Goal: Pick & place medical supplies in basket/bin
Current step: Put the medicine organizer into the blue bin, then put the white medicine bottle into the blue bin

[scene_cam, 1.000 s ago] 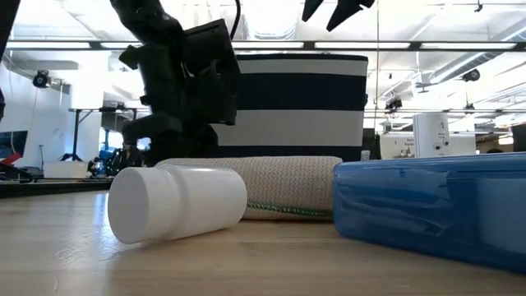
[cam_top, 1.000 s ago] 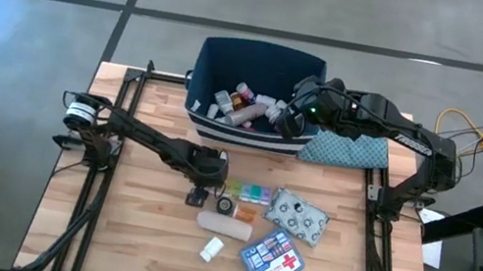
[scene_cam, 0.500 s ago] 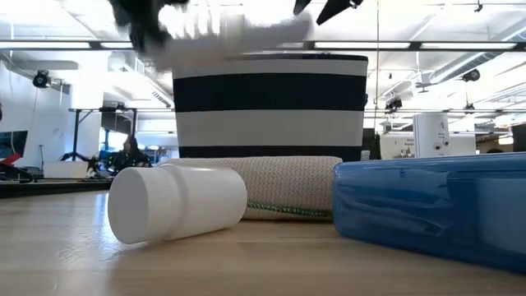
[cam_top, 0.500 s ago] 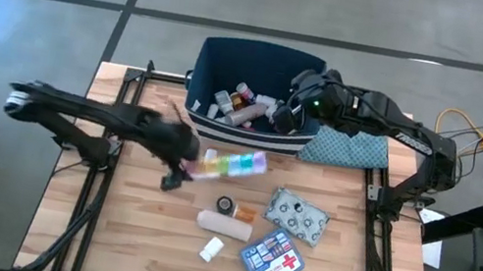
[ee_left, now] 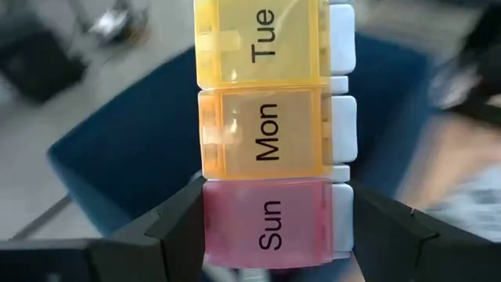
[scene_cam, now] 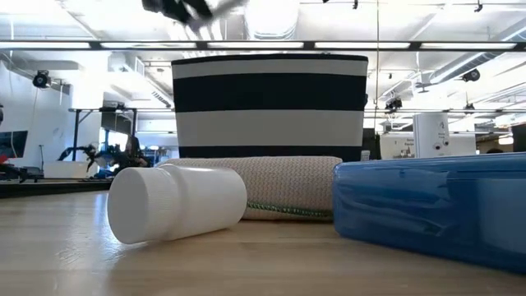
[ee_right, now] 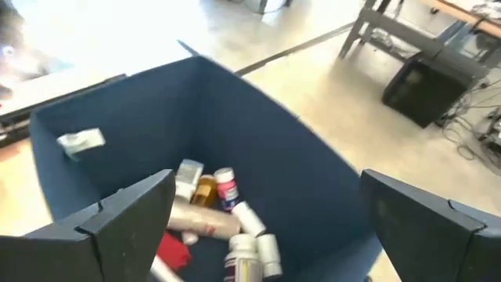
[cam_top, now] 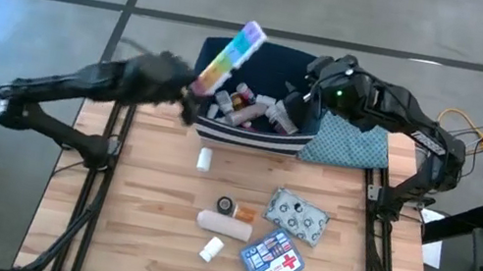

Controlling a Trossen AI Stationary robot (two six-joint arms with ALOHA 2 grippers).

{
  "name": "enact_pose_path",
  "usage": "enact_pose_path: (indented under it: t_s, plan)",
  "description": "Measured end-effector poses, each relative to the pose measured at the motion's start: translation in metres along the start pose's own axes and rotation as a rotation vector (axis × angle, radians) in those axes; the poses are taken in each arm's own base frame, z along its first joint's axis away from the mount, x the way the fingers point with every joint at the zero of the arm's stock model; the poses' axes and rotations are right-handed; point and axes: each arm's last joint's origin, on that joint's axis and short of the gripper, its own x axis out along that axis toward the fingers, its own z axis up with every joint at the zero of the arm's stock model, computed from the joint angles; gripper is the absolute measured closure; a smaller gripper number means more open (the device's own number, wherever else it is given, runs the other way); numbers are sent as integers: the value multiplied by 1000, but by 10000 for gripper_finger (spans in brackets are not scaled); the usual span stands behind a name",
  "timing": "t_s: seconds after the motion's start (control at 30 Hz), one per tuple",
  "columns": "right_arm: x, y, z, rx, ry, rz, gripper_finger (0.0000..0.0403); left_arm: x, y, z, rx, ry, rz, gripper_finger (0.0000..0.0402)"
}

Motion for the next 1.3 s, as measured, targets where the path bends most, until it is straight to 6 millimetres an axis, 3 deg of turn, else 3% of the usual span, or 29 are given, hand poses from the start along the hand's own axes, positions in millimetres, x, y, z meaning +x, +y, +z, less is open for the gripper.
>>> enact_pose_path:
  t_s: [0.2, 0.27, 0.33, 0.43, 0.53, 0.7, 0.8, 0.9, 1.0, 1.13, 1.3]
  plan:
    - [-10, -6, 9, 26, -40, 4, 14, 92, 23, -6, 52, 242, 120, 134]
    - [-13, -8, 11, 29, -44, 5, 14, 109, 21, -8, 107, 354, 124, 114]
    - [-15, -10, 10, 20, -32, 3, 14, 113, 13, -8, 167, 495, 93, 100]
    - [-17, -11, 8, 4, -11, -2, 14, 105, -1, 1, 261, 641, 79, 93]
    - [-16, -12, 6, -12, 2, -6, 14, 85, -16, 19, 321, 626, 77, 91]
    - [-14, -11, 5, -43, 9, -9, 14, 16, -31, 52, 195, 425, 8, 90]
    - [-11, -13, 5, -34, 11, -18, 14, -24, -31, 50, 31, 411, -4, 89]
    - [-9, -17, 6, -13, 14, -34, 14, -46, -27, 30, -165, 477, 85, 89]
    - [-5, -23, 7, 6, 18, -55, 14, -48, -30, 0, -285, 518, 141, 89]
    - [-1, -30, 7, 16, 28, -81, 14, -28, -42, -53, -426, 615, 190, 89]
    - [2, -37, 8, 26, 33, -104, 14, 14, -66, -118, -609, 623, 166, 89]
